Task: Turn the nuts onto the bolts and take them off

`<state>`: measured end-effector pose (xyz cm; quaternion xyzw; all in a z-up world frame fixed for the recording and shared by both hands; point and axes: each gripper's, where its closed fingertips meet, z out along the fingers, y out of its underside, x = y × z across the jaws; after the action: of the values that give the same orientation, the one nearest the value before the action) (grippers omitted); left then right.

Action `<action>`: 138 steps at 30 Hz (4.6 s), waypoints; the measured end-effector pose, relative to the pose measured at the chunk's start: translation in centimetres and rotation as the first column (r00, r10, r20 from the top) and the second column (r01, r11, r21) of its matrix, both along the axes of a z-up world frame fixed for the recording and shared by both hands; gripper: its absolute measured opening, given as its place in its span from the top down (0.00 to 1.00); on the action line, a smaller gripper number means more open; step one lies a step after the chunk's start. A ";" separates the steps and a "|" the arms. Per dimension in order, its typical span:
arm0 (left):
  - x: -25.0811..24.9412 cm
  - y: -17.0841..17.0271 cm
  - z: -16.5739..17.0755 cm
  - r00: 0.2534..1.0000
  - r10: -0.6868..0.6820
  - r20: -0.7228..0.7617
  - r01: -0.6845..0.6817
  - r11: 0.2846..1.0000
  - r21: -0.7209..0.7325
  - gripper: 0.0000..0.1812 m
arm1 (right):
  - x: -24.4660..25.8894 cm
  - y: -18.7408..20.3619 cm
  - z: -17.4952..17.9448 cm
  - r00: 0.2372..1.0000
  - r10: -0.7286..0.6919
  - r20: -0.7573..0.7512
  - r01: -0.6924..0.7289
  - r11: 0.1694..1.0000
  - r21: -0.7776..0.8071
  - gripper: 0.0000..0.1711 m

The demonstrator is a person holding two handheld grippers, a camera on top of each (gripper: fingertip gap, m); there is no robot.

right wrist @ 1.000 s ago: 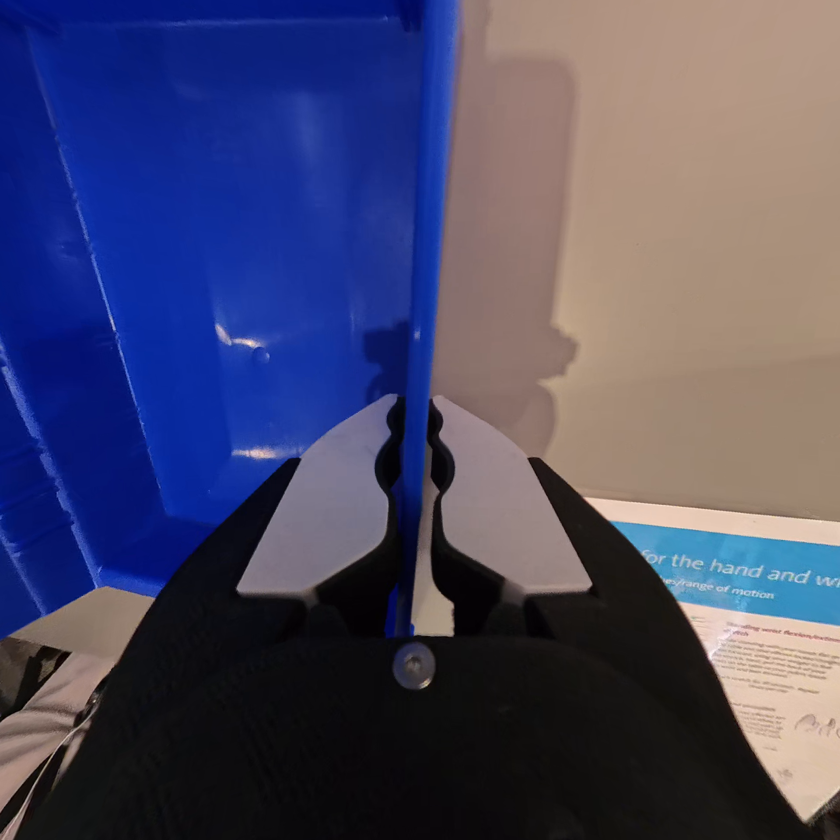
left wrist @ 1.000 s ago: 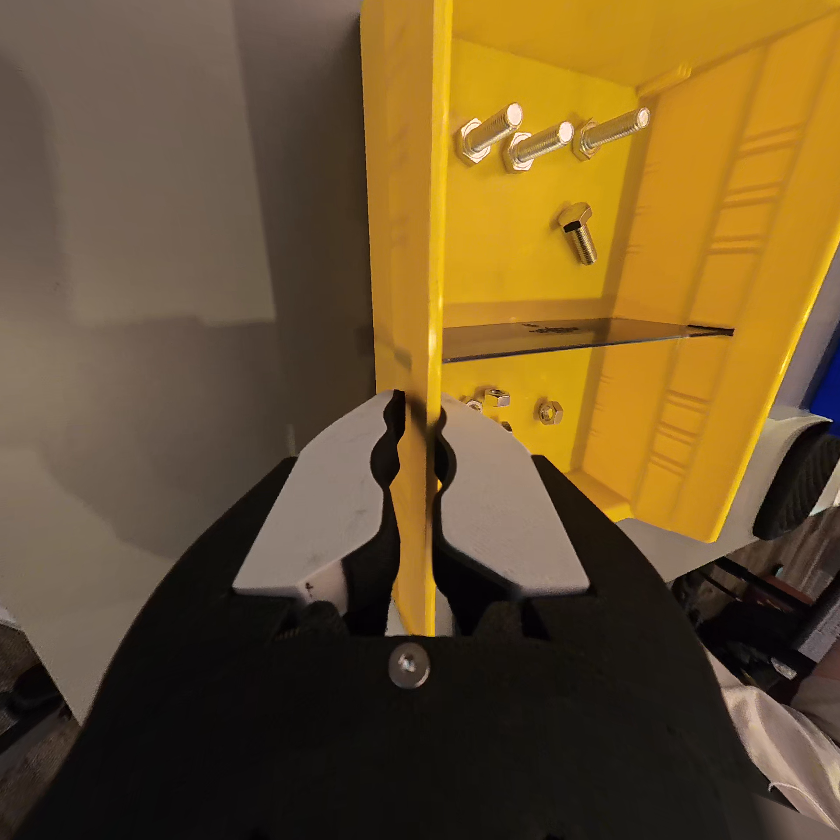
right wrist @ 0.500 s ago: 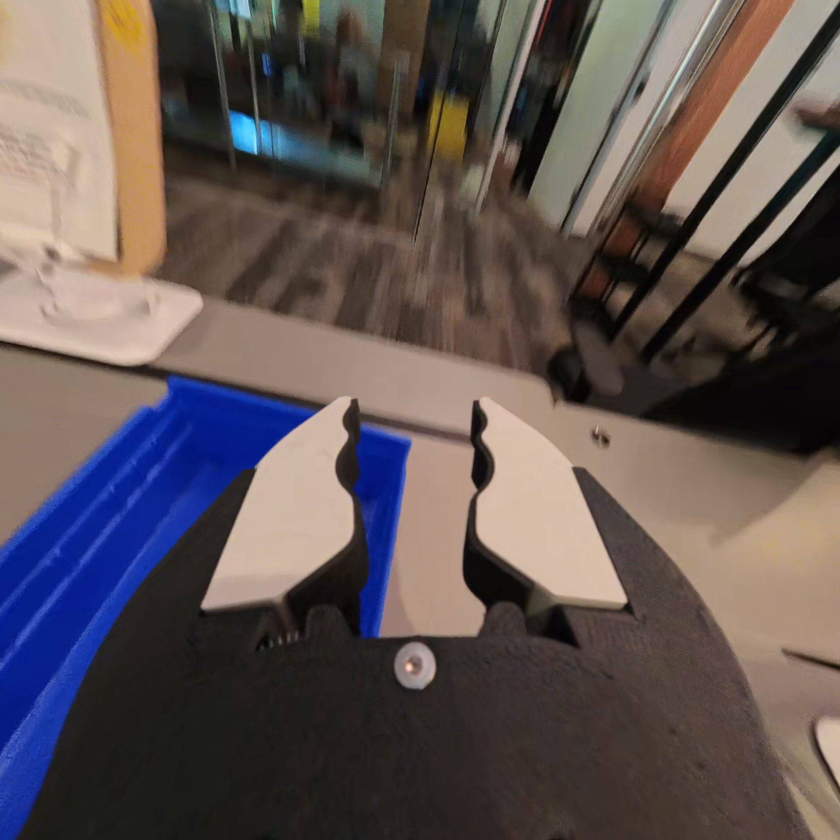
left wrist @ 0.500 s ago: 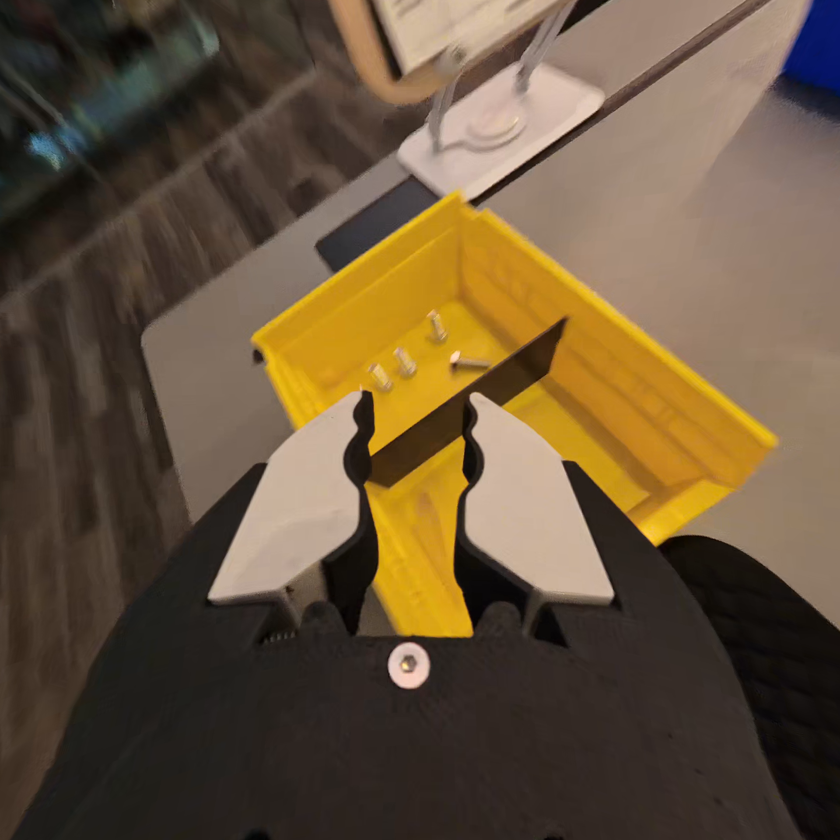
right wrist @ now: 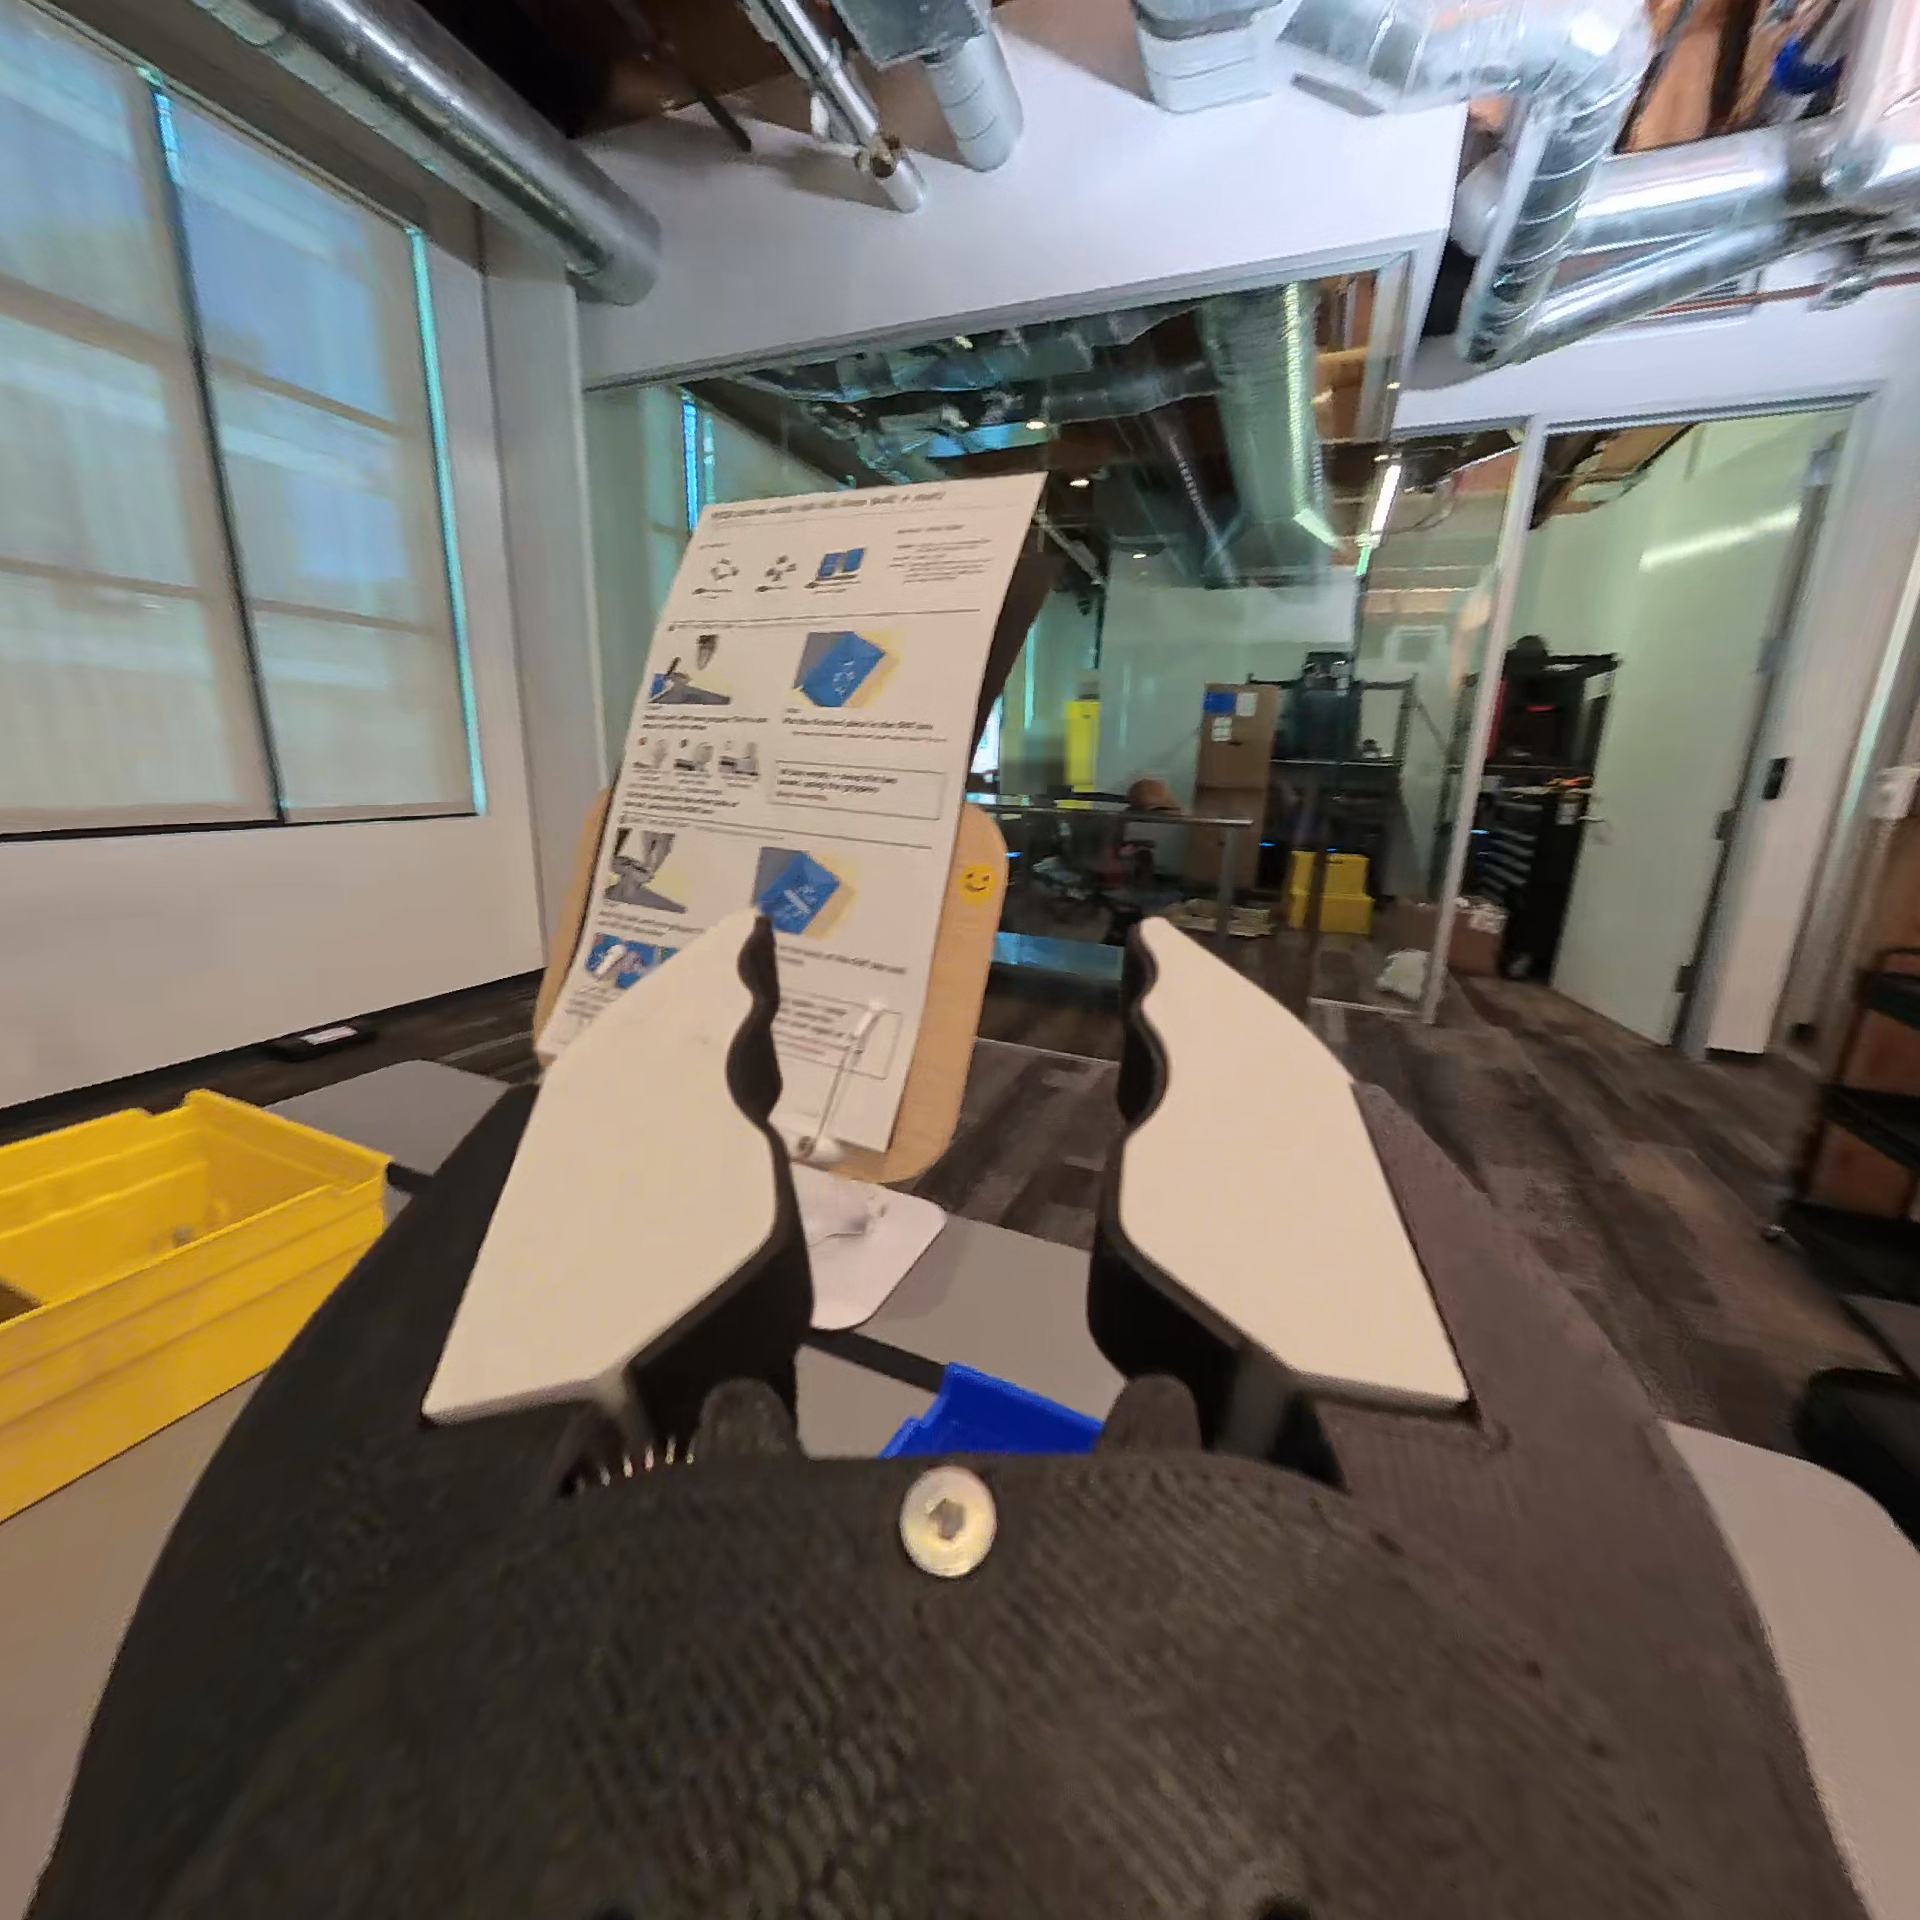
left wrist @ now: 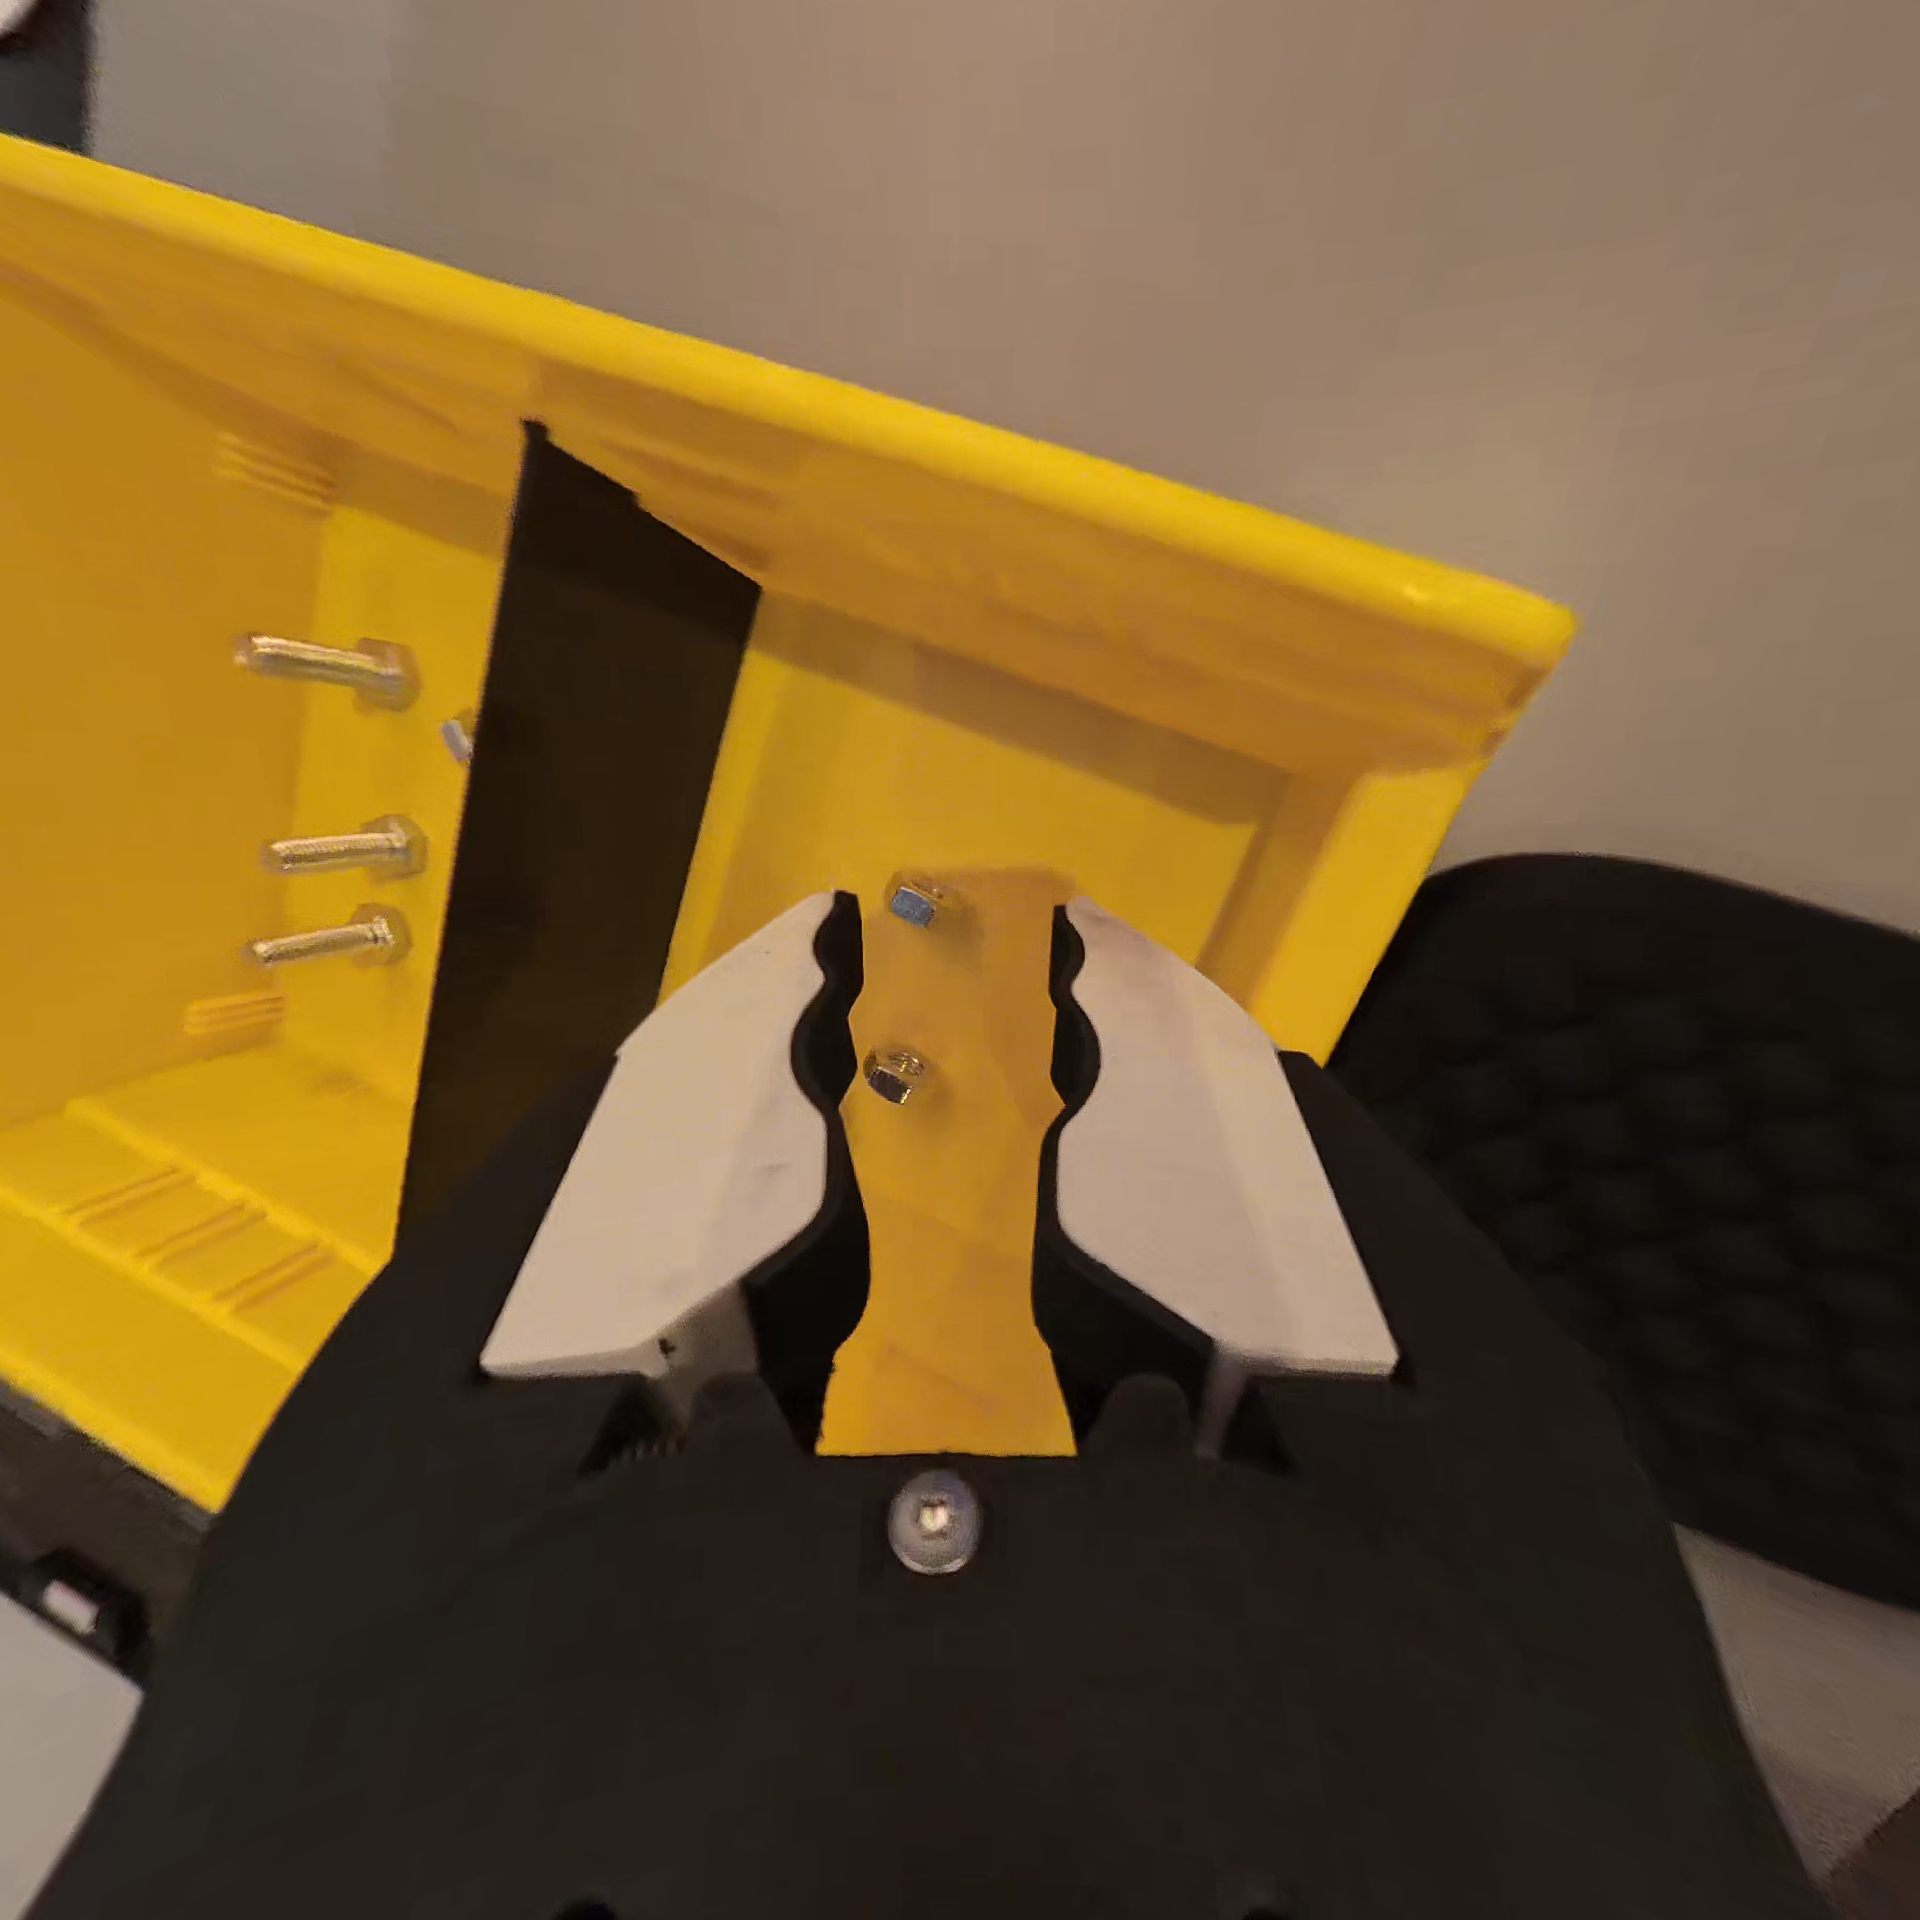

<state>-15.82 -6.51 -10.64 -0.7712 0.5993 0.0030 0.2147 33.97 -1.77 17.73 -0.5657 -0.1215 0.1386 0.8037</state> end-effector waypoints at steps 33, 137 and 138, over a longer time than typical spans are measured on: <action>-2.2 1.6 -4.4 0.970 -0.142 -0.197 0.132 0.989 -0.061 0.90 | 2.7 1.8 -5.3 0.998 0.054 -0.008 -0.055 0.962 -0.266 0.65; -5.1 17.0 -1.7 0.960 0.226 -0.166 -0.231 0.973 -0.016 0.95 | 1.0 -4.1 0.1 0.971 0.011 0.238 0.002 0.998 -0.055 0.75; -5.1 16.9 -1.4 0.961 0.221 -0.166 -0.226 0.974 -0.010 0.95 | 1.0 -4.2 0.2 0.971 0.011 0.237 0.002 0.999 -0.053 0.75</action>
<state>-20.87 10.41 -12.06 -0.8339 0.5241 0.0820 0.1521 34.99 -5.92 17.89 -0.5991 -0.2141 0.0752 0.7678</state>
